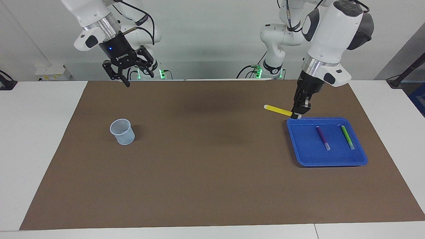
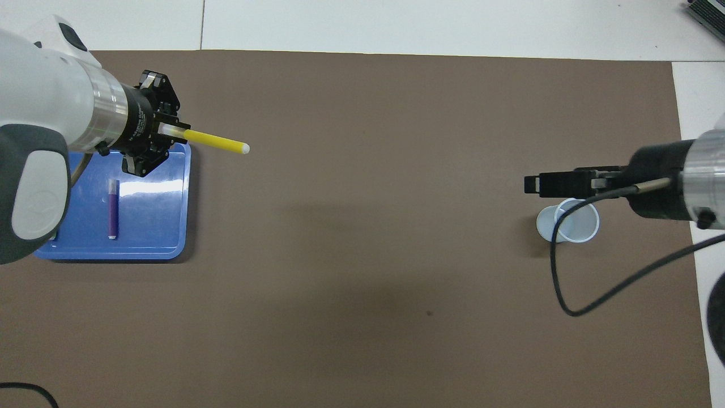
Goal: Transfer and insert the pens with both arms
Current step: 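Hold the yellow pen out while the right gripper reaches toward it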
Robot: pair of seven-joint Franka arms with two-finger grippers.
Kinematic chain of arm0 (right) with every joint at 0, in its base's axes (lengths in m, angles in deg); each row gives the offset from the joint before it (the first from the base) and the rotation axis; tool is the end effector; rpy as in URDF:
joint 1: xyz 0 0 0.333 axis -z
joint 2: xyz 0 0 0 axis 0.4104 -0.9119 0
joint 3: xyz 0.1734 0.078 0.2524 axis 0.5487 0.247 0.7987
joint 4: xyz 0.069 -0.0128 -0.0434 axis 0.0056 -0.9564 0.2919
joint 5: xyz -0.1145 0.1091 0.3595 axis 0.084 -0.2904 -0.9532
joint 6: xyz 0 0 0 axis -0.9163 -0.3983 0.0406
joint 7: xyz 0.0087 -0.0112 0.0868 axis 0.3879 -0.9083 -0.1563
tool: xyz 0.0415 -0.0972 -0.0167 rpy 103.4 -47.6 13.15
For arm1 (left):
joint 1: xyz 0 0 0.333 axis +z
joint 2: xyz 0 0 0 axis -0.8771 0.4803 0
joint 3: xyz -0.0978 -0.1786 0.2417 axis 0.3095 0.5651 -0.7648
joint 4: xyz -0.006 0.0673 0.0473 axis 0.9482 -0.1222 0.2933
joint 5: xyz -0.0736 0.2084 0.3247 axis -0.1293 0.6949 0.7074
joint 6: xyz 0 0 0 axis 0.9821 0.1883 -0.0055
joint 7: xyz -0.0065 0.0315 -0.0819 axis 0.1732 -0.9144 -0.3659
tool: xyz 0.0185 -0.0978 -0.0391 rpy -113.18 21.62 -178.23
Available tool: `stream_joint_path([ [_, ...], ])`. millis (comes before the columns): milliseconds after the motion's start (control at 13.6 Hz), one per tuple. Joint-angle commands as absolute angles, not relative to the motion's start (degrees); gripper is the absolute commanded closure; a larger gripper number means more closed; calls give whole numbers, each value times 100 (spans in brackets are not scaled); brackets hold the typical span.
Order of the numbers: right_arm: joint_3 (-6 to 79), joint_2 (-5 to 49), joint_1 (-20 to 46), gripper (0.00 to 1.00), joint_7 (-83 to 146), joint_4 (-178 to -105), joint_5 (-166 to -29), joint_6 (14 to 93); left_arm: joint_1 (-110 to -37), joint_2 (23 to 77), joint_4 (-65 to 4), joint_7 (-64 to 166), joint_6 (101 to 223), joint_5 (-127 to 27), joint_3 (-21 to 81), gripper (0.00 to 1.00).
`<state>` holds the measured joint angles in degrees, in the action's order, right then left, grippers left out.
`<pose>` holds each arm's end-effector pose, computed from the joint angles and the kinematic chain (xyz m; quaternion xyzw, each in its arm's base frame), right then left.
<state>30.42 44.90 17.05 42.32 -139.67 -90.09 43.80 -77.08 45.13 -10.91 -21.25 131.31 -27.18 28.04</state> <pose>0.5273 0.1104 0.6379 -0.9741 -0.0108 -0.0966 0.2044 0.5824 -0.1777 0.6038 0.8074 0.5792 0.0522 0.0993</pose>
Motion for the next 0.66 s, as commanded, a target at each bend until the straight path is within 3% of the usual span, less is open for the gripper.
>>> stream_joint_path([
  [0,3025,4149,1326,0,5195,-14023,-9574,5121,-8027,4372,-1138,-2733,12903,-2383,2726,100],
  [590,3025,3560,236,0,7414,-14058,-11446,6747,-8397,4266,-1147,-3113,12841,-2303,2752,100],
])
